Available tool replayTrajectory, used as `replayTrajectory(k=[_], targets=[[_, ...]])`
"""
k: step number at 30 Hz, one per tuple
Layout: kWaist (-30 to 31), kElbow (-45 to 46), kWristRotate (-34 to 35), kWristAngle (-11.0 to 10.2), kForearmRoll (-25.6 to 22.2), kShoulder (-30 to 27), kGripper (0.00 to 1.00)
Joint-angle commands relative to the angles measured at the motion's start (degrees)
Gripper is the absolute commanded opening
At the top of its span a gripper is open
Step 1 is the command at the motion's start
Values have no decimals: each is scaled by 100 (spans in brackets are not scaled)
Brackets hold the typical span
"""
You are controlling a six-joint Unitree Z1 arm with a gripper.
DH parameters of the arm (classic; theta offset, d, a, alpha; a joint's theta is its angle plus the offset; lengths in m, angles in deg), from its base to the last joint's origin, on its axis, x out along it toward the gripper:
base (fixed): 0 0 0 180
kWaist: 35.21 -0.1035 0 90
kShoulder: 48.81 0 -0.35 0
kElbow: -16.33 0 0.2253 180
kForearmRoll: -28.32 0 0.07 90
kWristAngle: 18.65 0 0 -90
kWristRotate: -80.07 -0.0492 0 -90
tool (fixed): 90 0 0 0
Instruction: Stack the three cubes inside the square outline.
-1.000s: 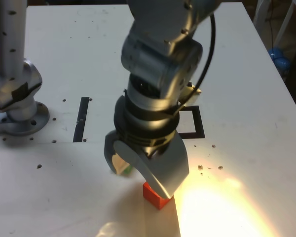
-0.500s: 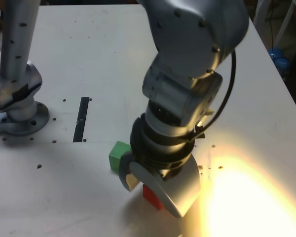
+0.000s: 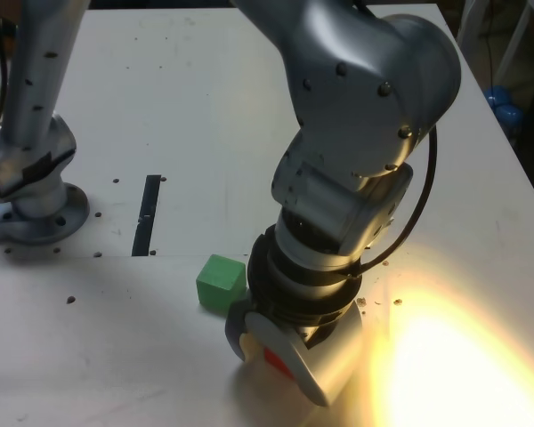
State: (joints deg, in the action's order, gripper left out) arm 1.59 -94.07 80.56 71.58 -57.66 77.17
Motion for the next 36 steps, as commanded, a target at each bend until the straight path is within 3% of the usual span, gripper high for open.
replayTrajectory(k=[1,6,24,29,36], targets=[[11,8,22,-19,14,21,44],[11,24,30,-29,11,10,35],[-40,-3,173,-91,-154,-190,33],[-346,80,468,-193,-306,-540,33],[-980,288,662,-164,-312,-887,33]])
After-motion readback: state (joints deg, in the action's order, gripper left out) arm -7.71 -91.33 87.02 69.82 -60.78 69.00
